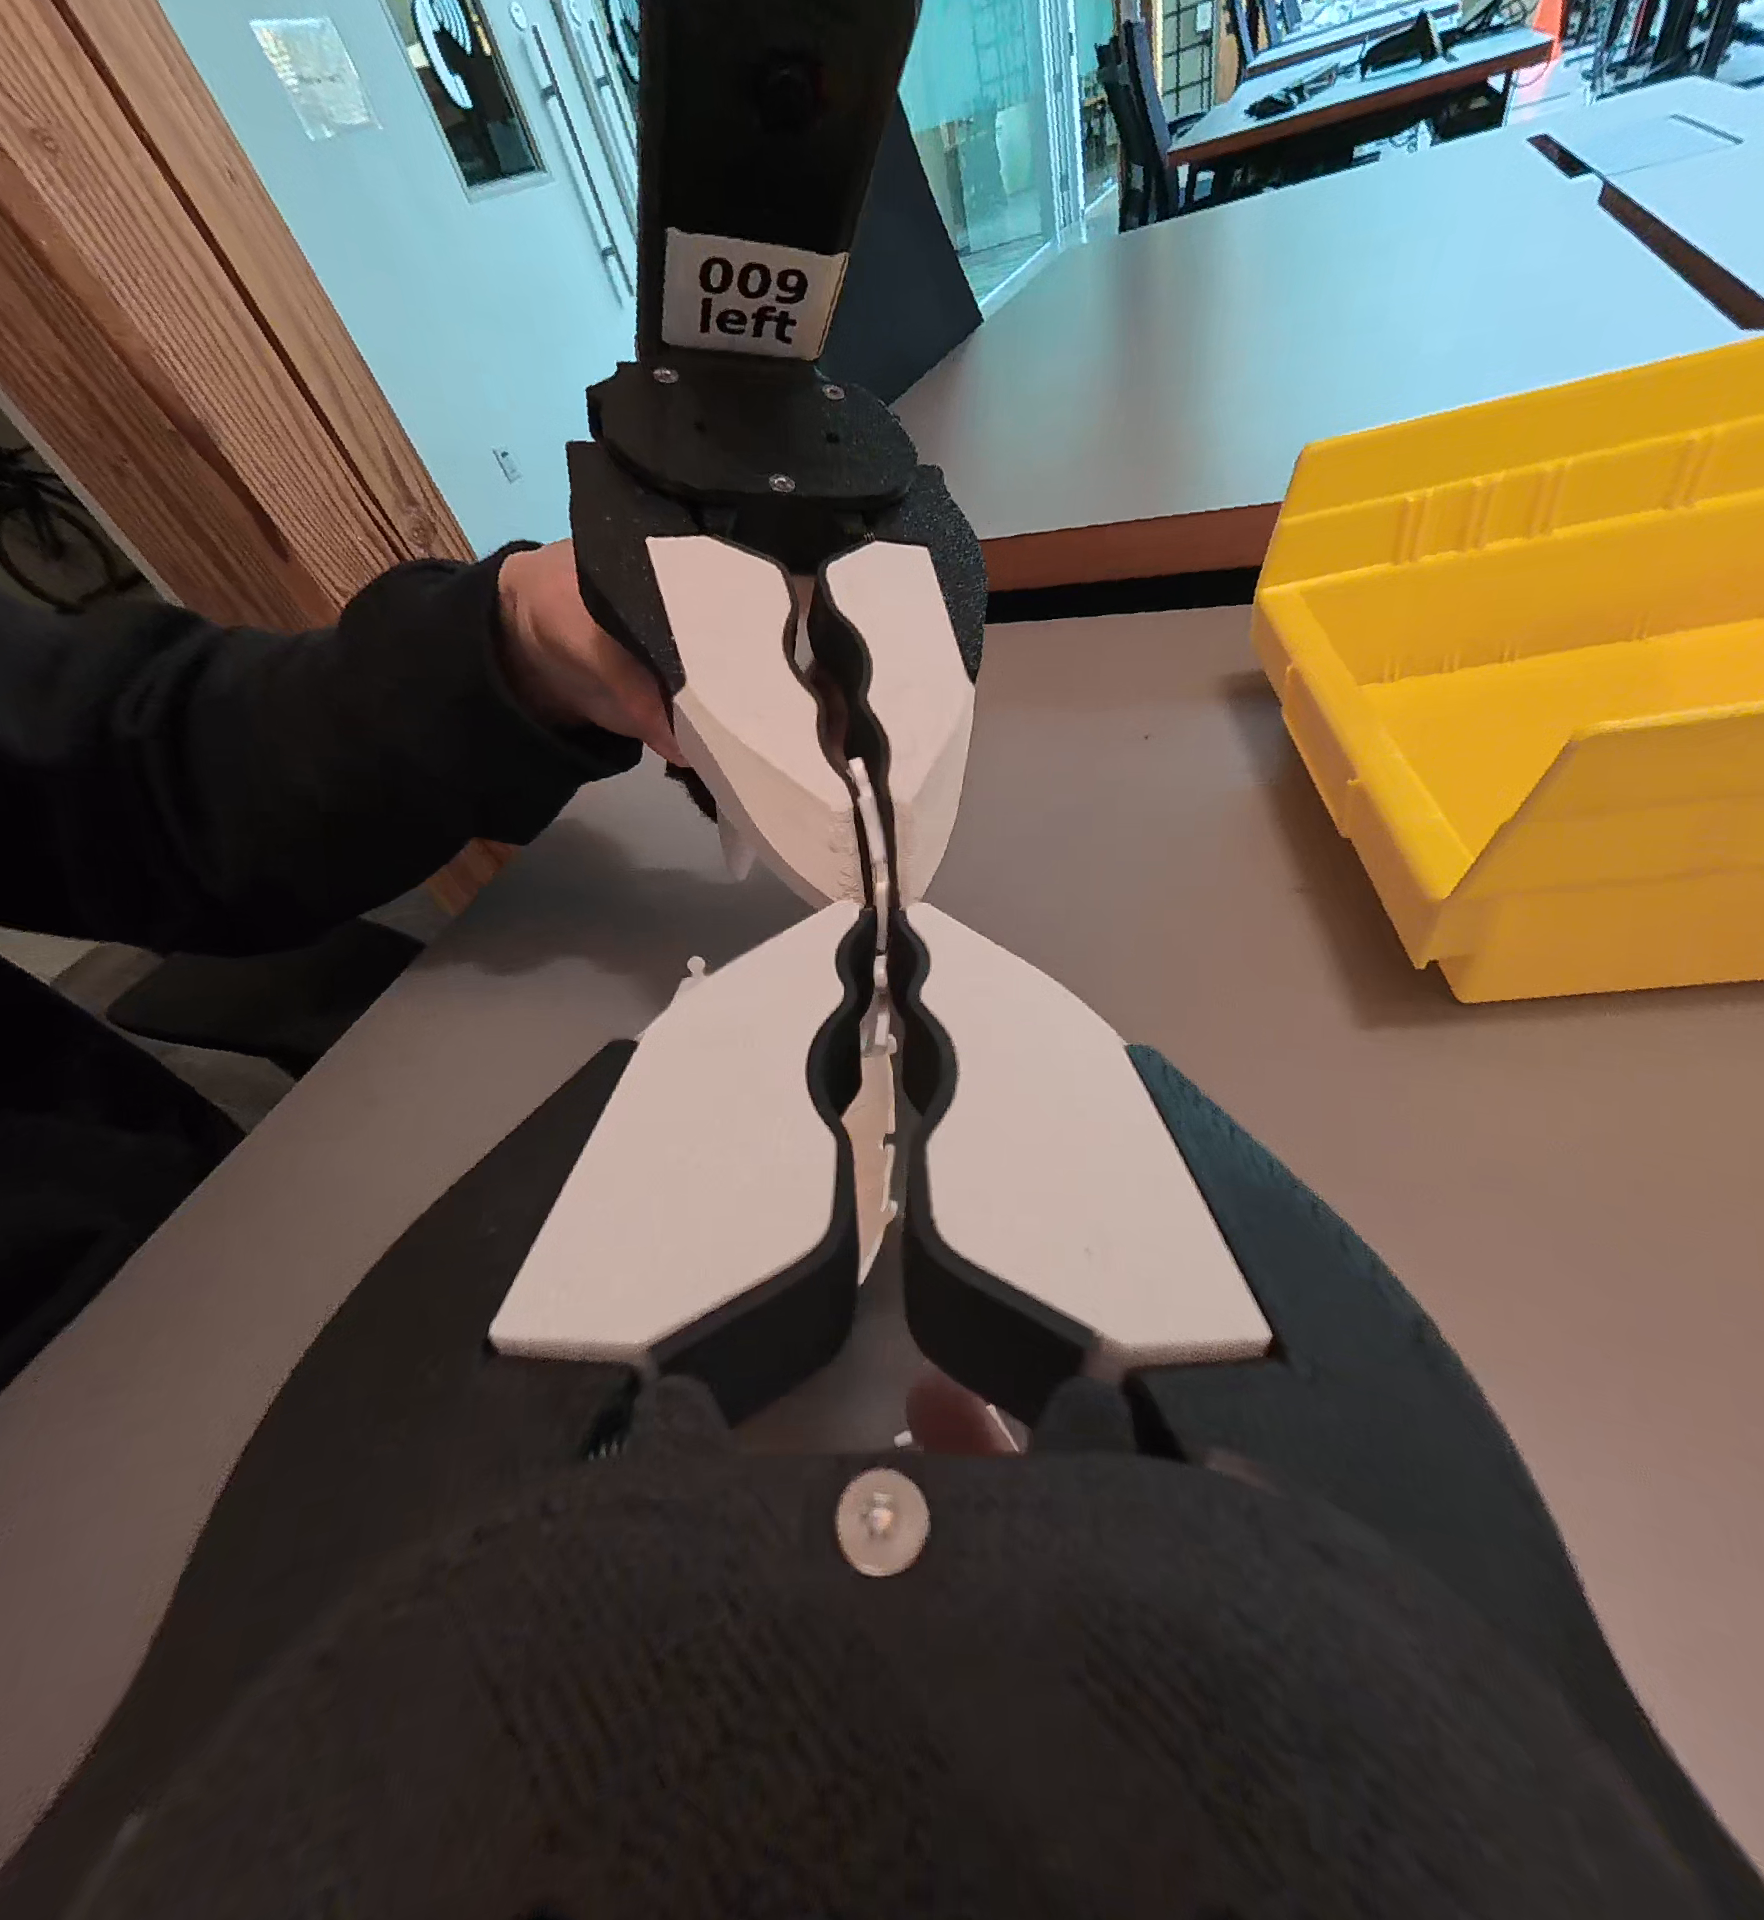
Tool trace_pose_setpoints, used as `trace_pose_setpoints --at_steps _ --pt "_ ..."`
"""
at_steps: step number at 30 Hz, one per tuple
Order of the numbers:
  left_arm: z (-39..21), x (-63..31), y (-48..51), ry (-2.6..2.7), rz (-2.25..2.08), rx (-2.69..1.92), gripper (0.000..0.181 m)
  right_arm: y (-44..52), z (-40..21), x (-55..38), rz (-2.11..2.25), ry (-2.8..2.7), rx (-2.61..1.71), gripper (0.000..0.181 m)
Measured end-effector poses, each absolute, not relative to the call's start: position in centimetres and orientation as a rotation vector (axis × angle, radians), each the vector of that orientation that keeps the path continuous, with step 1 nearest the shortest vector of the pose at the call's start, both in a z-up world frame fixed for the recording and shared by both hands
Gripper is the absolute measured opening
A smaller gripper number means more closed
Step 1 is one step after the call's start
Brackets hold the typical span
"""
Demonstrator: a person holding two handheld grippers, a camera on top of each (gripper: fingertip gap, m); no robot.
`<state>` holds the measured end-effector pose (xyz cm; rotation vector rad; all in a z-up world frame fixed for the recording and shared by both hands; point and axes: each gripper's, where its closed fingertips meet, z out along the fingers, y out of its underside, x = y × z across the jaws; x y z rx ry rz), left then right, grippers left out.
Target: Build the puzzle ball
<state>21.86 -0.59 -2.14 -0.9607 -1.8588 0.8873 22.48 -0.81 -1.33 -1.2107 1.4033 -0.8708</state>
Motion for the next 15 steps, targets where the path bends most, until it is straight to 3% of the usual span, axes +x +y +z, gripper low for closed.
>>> trace_pose_setpoints --at_steps 2,10,15 --pt "-2.6 22.2 -0.6 -1.891 0.884 -0.981 0.005 -0.9 -1.6 22.6 -0.879 1.405 -1.244 0.002" --pt "-6.3 25.7 1.7 -2.119 0.71 -1.039 0.049 -0.2 -4.0 23.0 -0.647 1.428 -1.347 0.002" --pt "-10.0 26.4 3.3 -2.278 0.495 -1.111 0.051 0.9 -5.5 23.9 -0.472 1.398 -1.491 0.002"
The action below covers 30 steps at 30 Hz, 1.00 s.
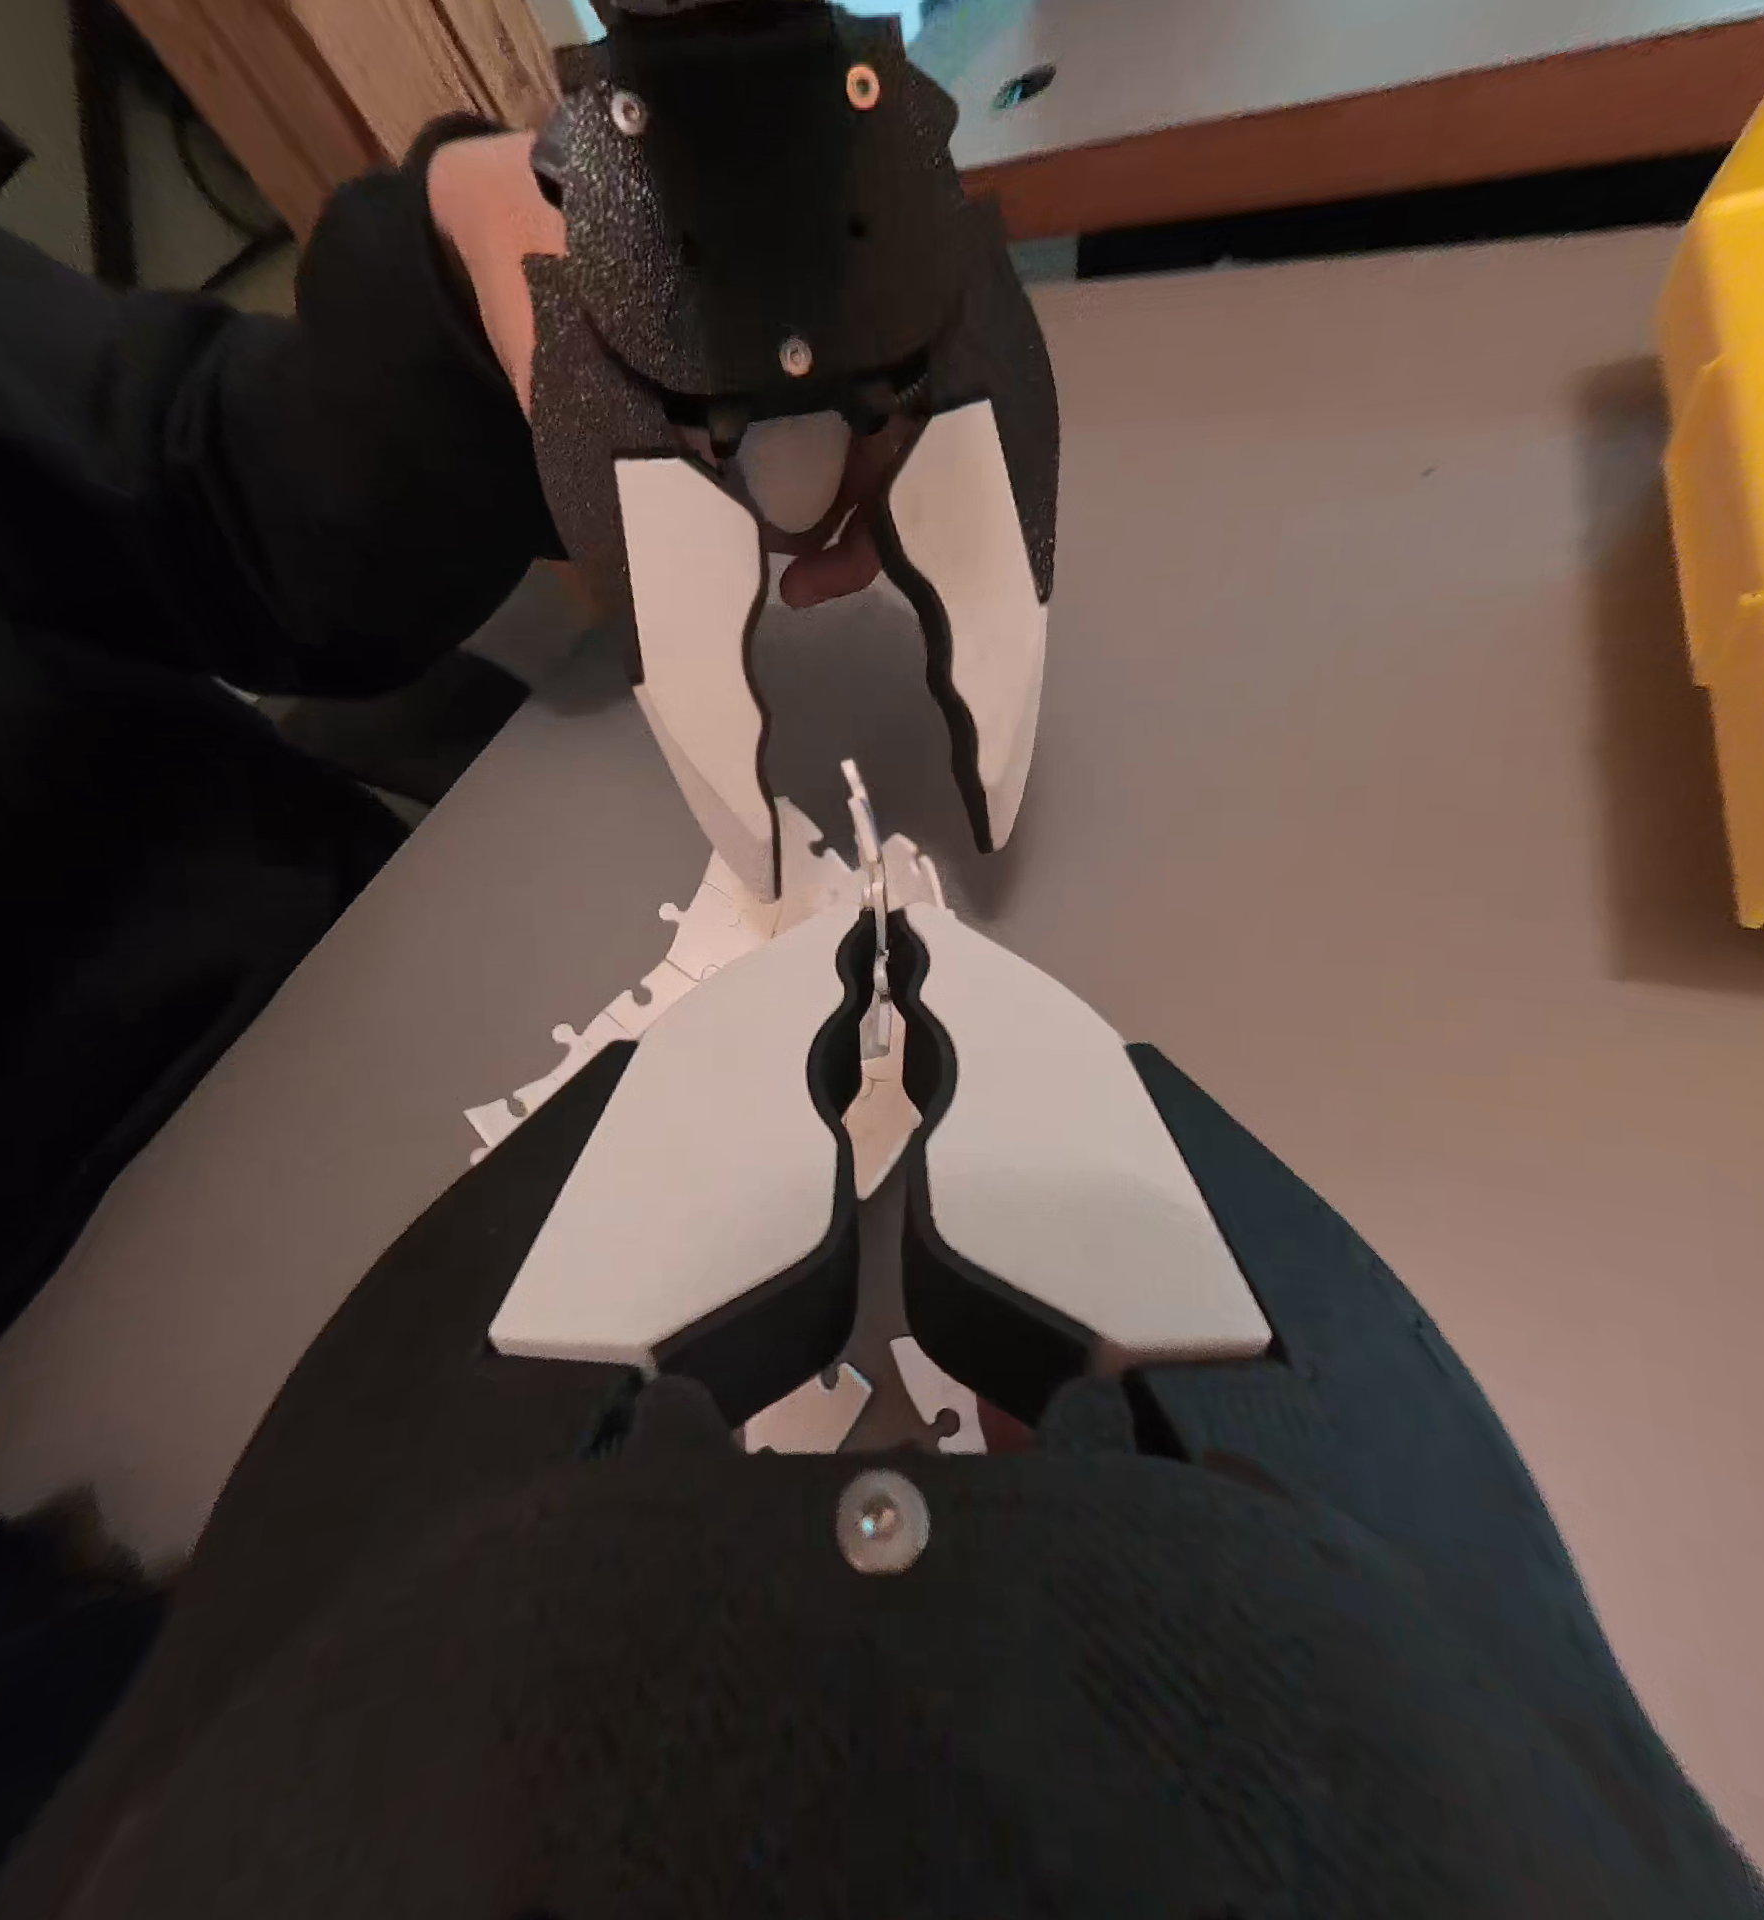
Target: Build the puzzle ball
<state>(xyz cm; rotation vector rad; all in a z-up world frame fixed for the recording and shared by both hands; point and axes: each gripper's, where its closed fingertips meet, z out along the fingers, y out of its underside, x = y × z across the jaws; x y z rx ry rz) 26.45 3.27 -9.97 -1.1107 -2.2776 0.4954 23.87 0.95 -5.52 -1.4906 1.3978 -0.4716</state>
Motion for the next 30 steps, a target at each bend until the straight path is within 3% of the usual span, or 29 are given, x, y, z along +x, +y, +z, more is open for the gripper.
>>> trace_pose_setpoints --at_steps 11,30 --pt "-10.2 25.4 2.9 -2.252 0.262 -0.989 0.024 0.2 -8.6 24.2 -0.359 1.507 -1.564 0.002" --pt "-11.0 25.4 2.9 -2.241 0.222 -0.967 0.018 0.7 -9.4 25.0 -0.389 1.457 -1.698 0.002"
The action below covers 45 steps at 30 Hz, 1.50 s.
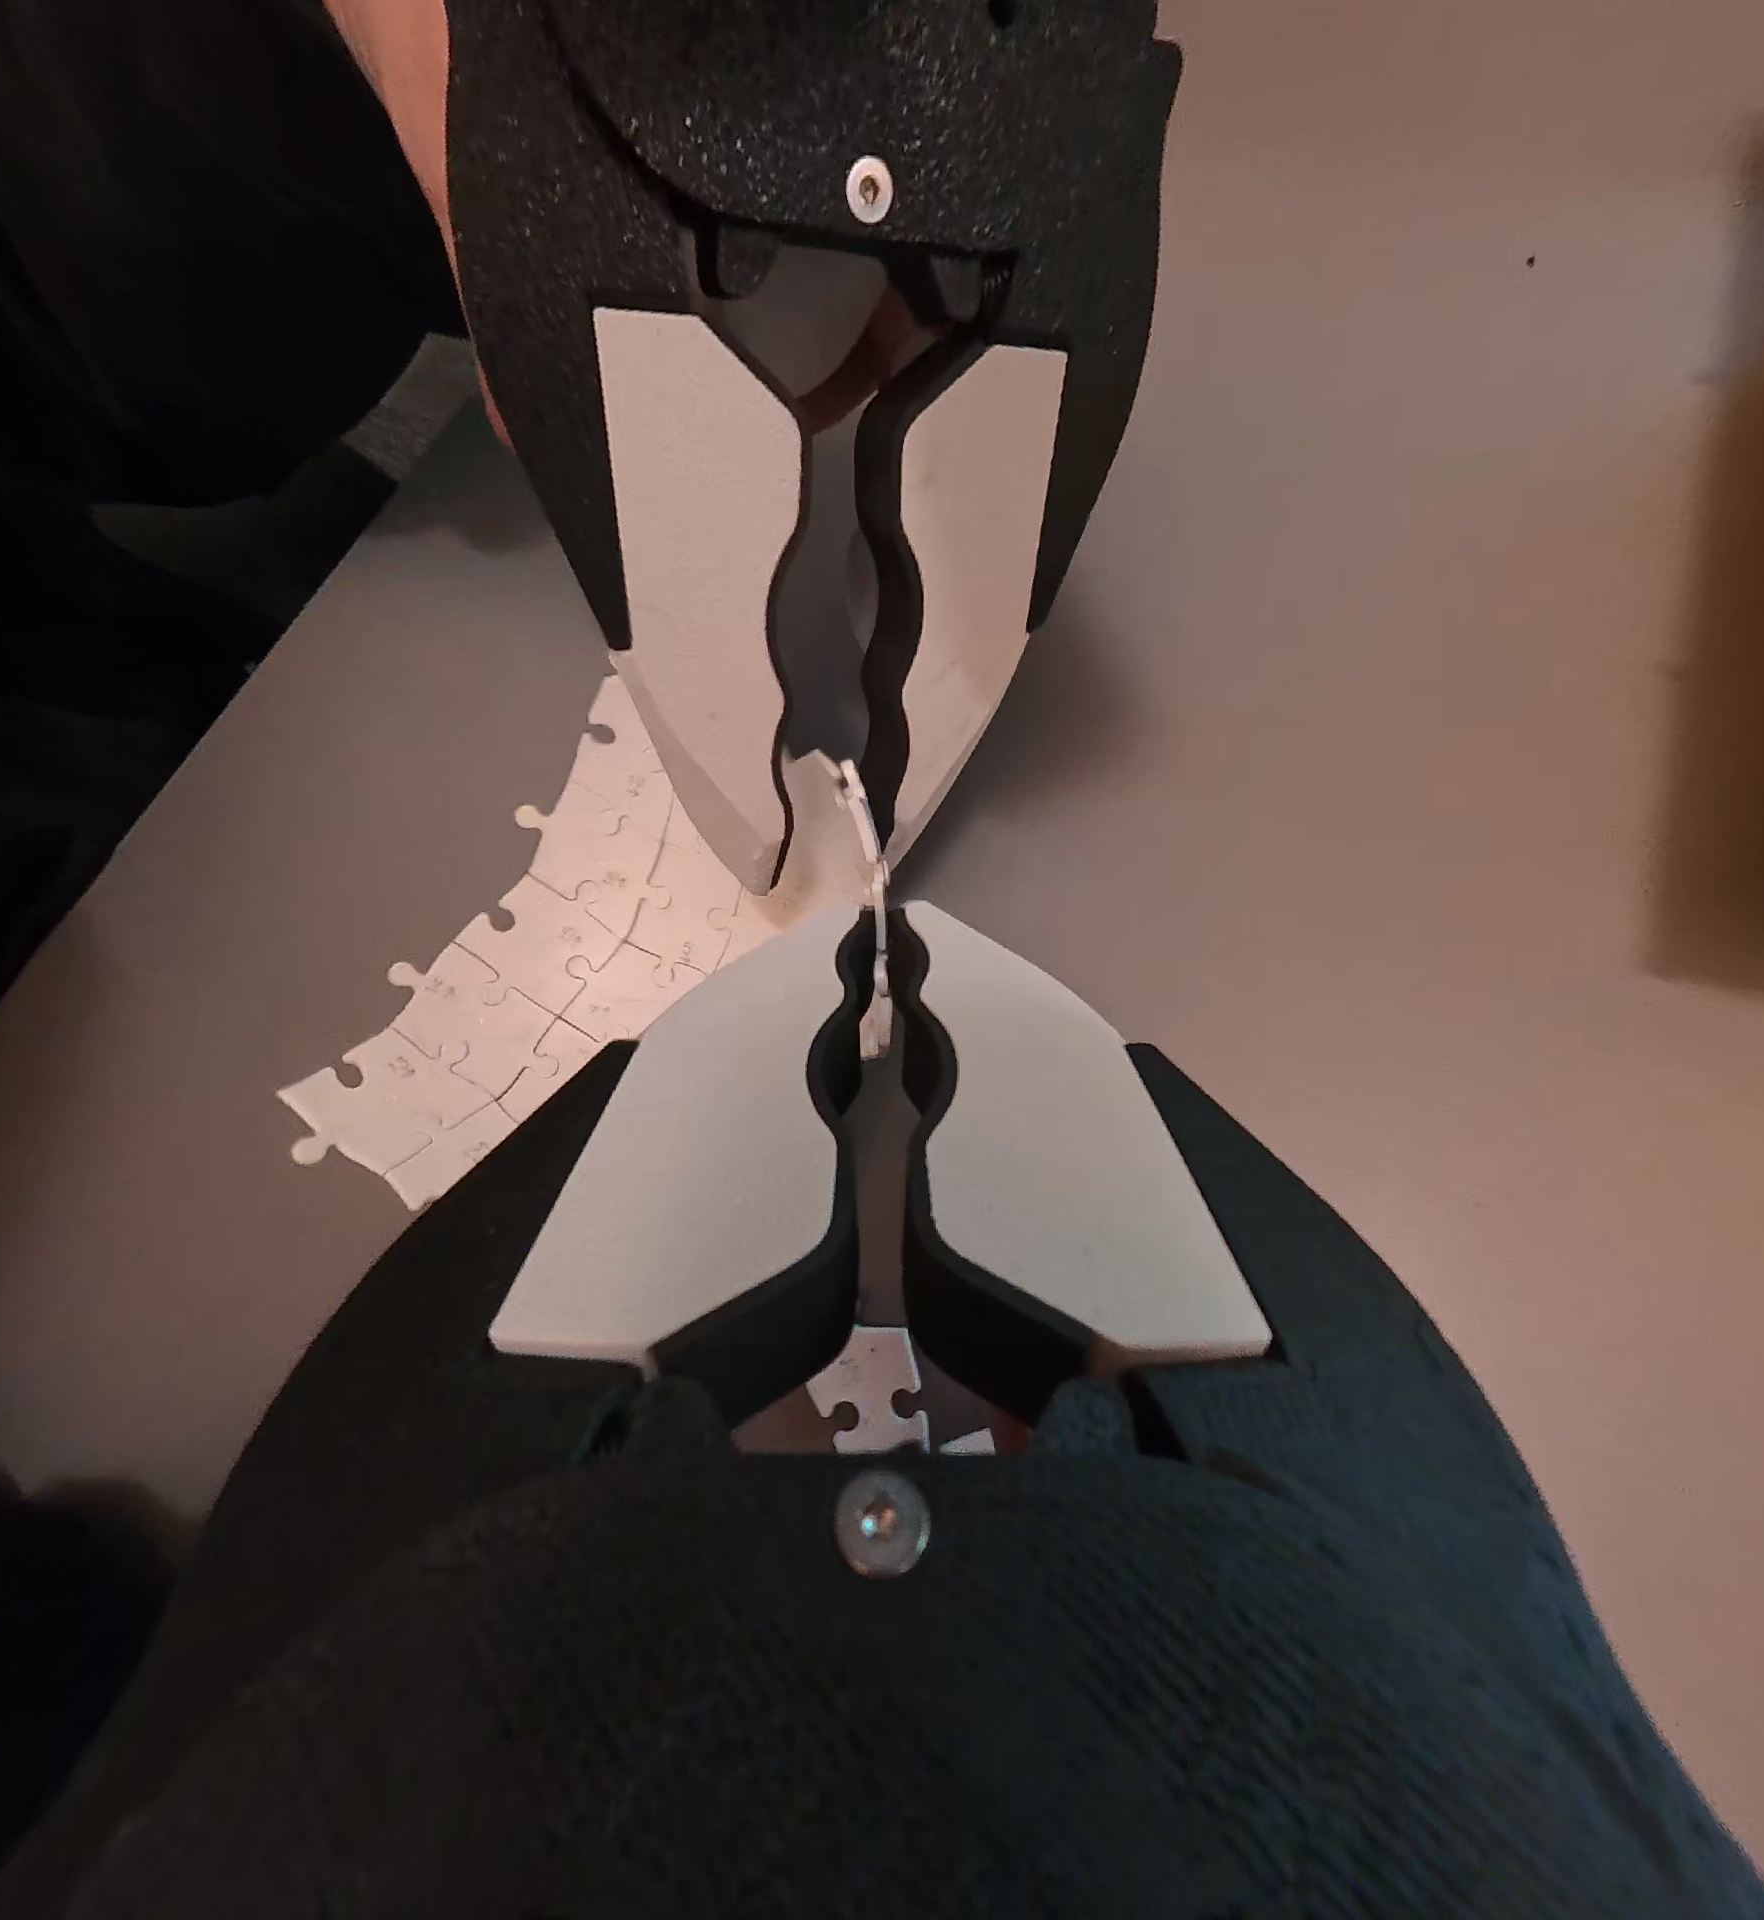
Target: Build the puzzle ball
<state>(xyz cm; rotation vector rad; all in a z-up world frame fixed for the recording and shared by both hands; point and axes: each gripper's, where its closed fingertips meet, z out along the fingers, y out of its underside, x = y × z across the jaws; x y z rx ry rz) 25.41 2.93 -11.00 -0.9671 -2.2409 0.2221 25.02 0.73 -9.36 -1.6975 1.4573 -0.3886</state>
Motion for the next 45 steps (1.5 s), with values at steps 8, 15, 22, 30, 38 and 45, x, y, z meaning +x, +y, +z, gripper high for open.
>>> trace_pose_setpoints --at_steps 8,15,22,30,38,45 --pt "-11.3 25.6 2.5 -2.214 0.263 -0.981 0.01 0.6 -9.1 25.3 -0.426 1.443 -1.707 0.002" --pt "-11.5 25.7 2.4 -2.201 0.297 -1.044 0.008 0.5 -9.5 25.2 -0.409 1.456 -1.712 0.002" --pt "-11.7 25.4 2.2 -2.199 0.299 -1.043 0.009 0.4 -9.7 25.1 -0.42 1.459 -1.727 0.002" --pt "-11.5 25.4 1.9 -2.199 0.31 -1.055 0.011 0.5 -9.8 25.2 -0.412 1.452 -1.718 0.002" --pt "-11.8 25.5 1.6 -2.232 0.301 -1.121 0.008 0.1 -10.0 25.2 -0.395 1.504 -1.698 0.002" --pt "-11.7 25.4 1.5 -2.208 0.295 -1.124 0.009 -0.1 -10.0 25.1 -0.412 1.495 -1.697 0.003"
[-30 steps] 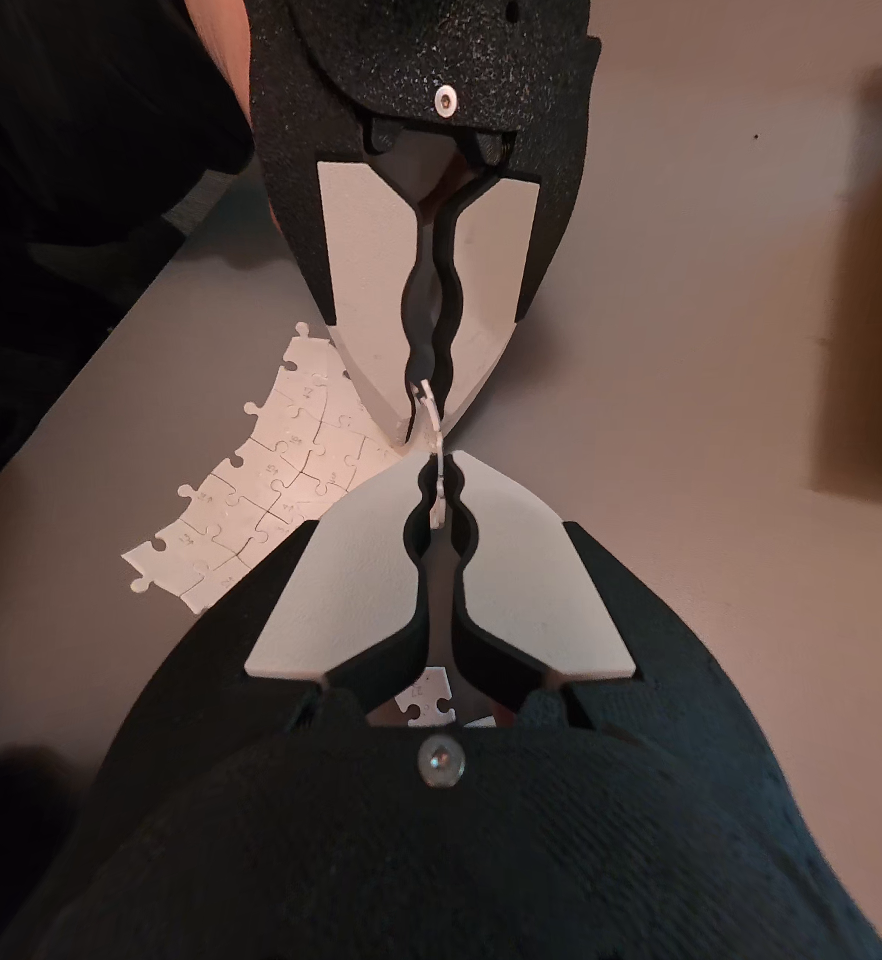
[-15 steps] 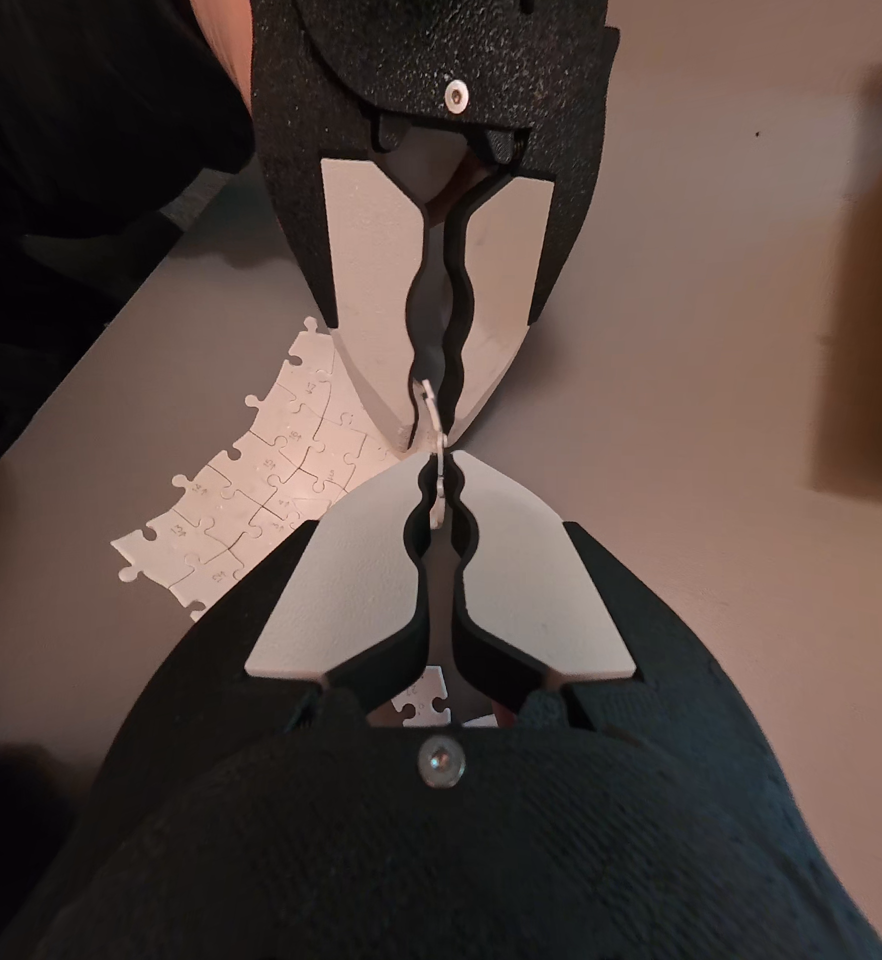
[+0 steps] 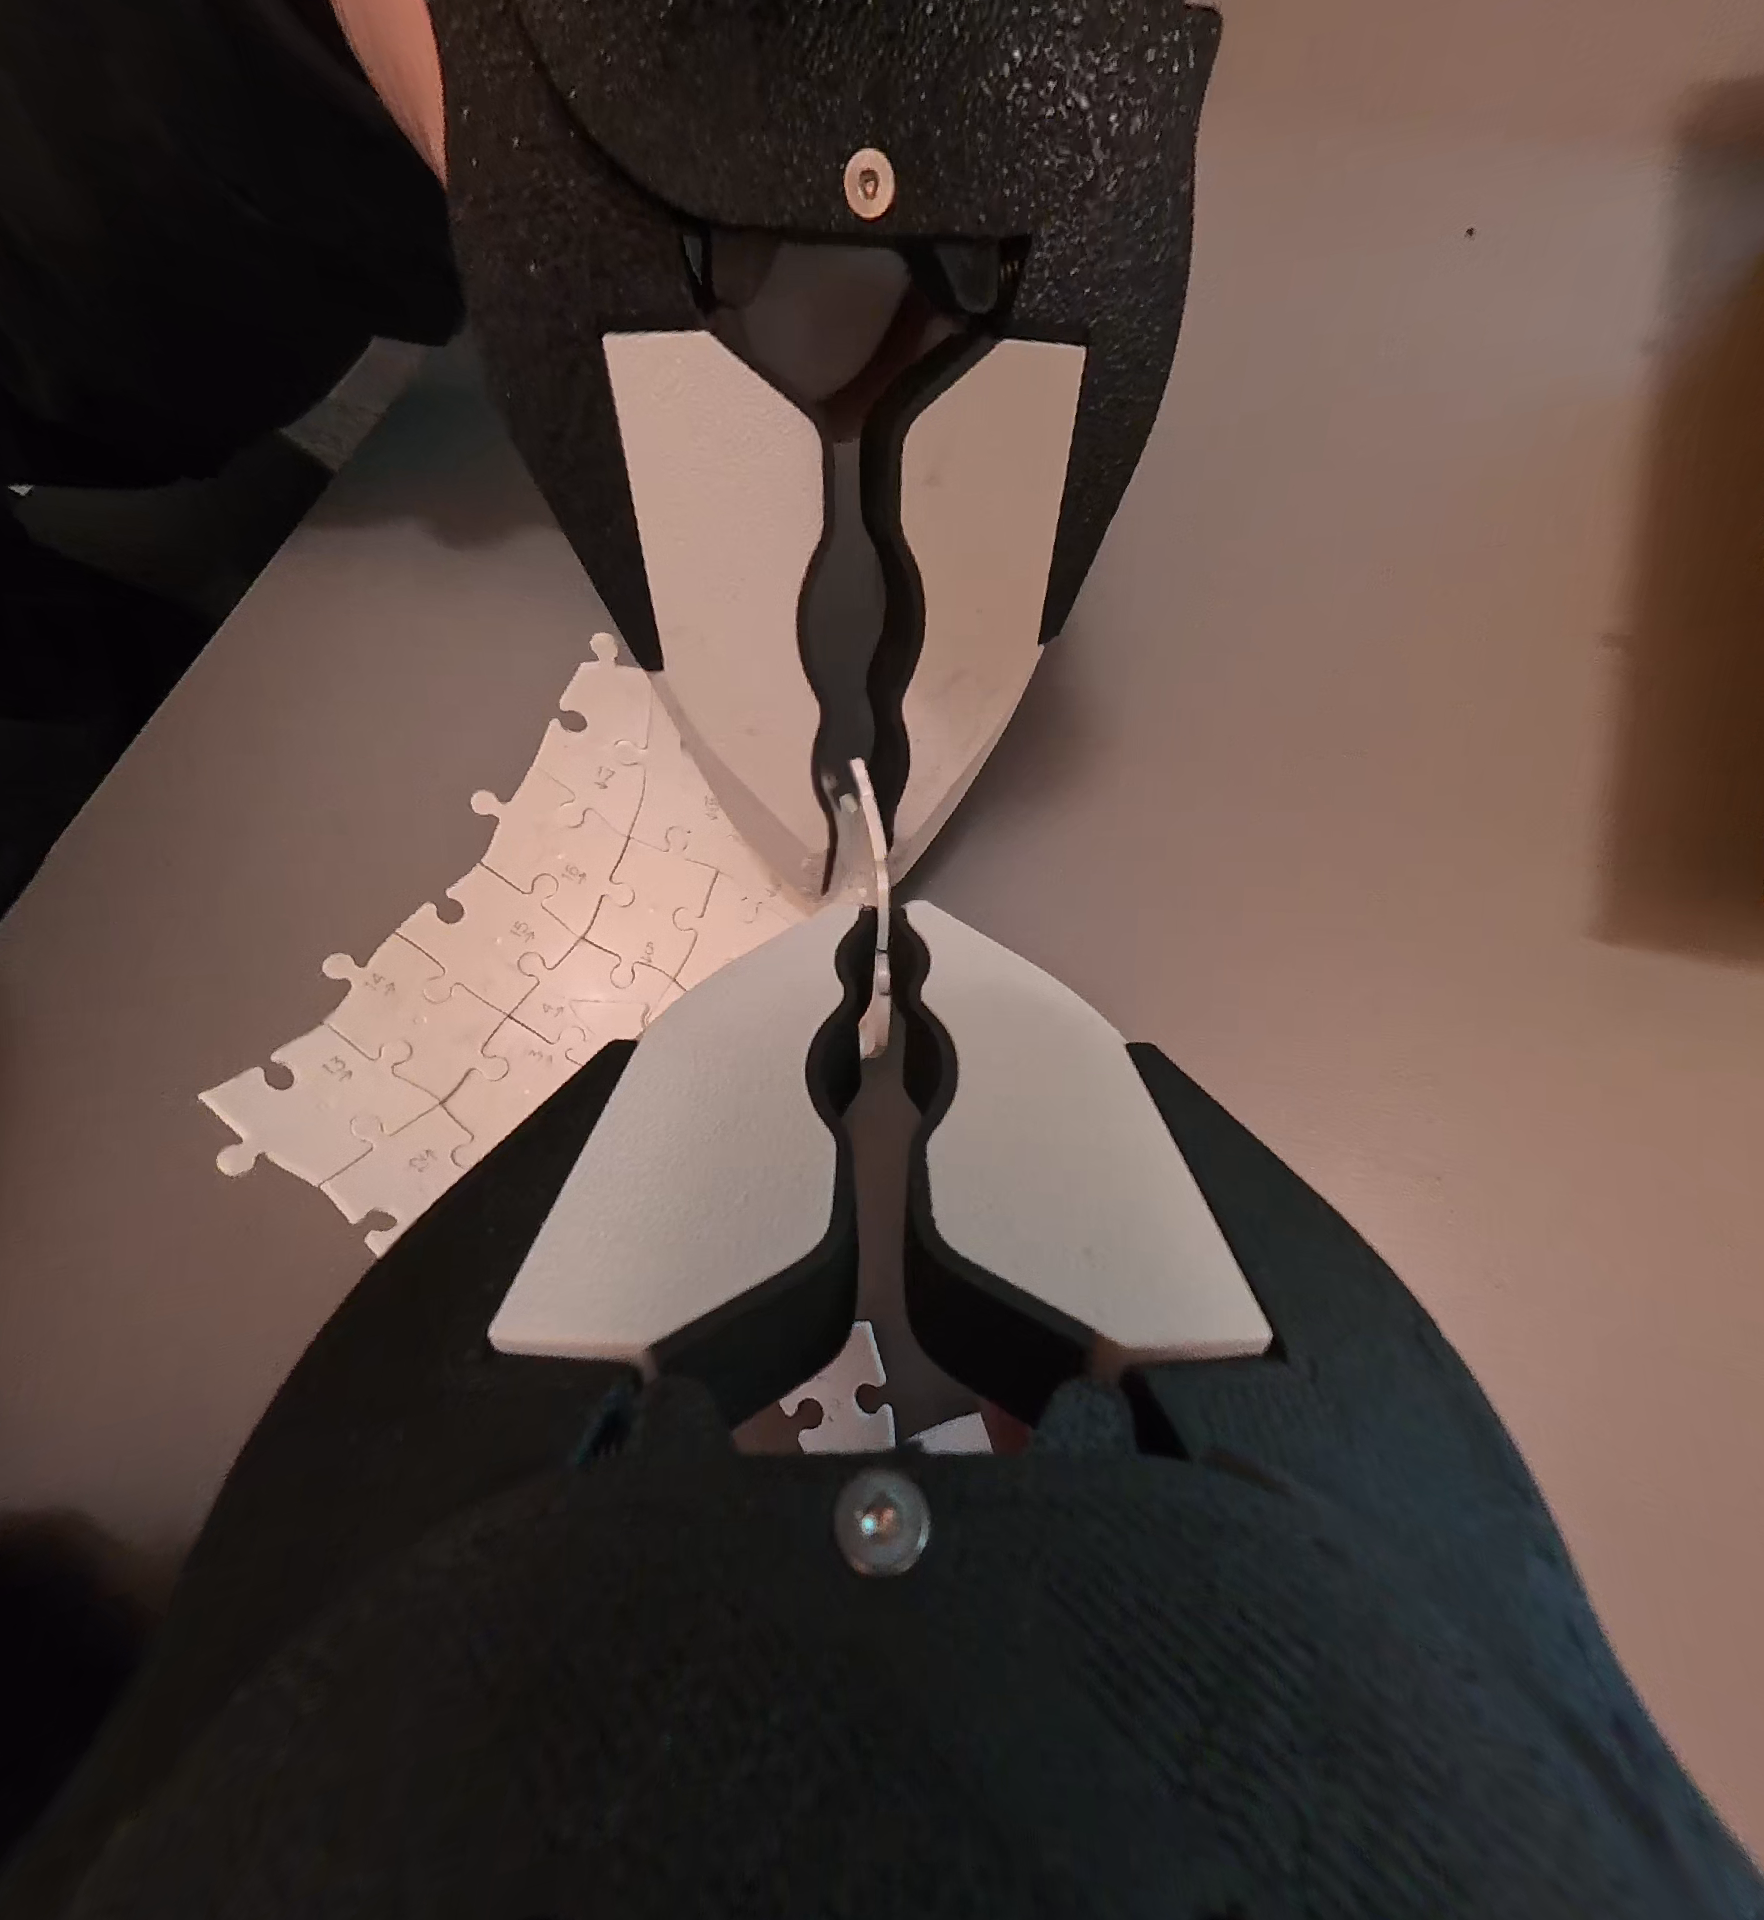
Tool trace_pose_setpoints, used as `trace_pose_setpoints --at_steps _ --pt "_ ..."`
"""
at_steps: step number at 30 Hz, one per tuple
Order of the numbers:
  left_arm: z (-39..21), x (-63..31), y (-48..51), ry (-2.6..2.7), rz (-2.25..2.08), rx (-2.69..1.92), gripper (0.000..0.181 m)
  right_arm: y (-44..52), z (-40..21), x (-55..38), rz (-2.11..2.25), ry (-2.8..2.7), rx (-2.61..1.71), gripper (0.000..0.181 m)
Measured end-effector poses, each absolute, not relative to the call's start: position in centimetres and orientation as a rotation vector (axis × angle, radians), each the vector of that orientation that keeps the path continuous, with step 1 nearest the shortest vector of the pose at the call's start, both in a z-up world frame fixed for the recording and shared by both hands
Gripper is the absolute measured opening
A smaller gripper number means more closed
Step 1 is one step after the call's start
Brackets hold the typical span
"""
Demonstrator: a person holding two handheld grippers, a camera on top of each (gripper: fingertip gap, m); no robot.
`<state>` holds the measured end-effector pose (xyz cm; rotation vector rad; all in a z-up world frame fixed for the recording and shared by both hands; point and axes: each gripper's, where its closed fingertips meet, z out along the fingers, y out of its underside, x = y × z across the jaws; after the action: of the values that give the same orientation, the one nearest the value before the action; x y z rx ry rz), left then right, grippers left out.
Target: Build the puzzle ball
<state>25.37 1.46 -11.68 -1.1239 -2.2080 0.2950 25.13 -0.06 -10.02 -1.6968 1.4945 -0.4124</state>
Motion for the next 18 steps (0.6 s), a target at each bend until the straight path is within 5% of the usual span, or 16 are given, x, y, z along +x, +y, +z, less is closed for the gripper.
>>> trace_pose_setpoints --at_steps 15,18 --pt "-11.92 25.34 1.09 -2.213 0.239 -1.003 0.002 -0.3 -10.25 25.13 -0.396 1.531 -1.657 0.003" --pt "-11.87 25.47 1.04 -2.228 0.227 -0.983 0.002 -0.28 -10.19 24.37 -0.351 1.562 -1.621 0.016"
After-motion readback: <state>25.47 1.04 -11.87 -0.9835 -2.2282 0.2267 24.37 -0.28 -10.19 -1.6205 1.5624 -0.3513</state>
